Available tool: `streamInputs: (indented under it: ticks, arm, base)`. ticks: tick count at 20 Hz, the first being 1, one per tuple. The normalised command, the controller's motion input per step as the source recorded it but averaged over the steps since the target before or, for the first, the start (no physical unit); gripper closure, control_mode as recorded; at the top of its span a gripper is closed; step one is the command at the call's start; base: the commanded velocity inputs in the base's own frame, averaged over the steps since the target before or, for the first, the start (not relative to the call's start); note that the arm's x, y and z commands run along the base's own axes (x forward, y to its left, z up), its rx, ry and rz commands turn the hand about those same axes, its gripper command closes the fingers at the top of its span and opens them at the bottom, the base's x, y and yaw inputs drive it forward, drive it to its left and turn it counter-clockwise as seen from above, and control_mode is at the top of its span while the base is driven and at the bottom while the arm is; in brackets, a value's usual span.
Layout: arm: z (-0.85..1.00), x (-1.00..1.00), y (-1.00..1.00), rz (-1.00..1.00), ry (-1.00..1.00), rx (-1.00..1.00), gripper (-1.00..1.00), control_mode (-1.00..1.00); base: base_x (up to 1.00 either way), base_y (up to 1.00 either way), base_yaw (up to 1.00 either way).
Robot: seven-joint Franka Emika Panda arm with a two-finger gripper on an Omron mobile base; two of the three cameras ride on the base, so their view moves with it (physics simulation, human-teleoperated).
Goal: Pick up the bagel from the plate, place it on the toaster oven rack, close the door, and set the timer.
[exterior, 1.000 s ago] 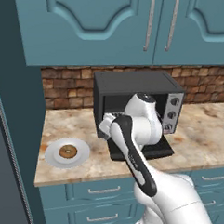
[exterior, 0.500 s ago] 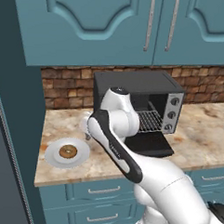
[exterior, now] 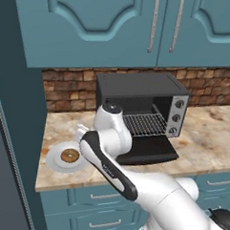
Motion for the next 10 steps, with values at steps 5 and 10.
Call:
streamInputs:
  ticks: [5,10]
  arm:
    - [-0.10,0.35,0.13,-0.02,-0.03,0.00,-1.00,-1.00]
    - [-0.03,0.42,0.27,-0.02,0.00,0.00,-1.00,-1.00]
  base:
    - [0.00,0.00,0.00]
    - [0.00,0.00,0.00]
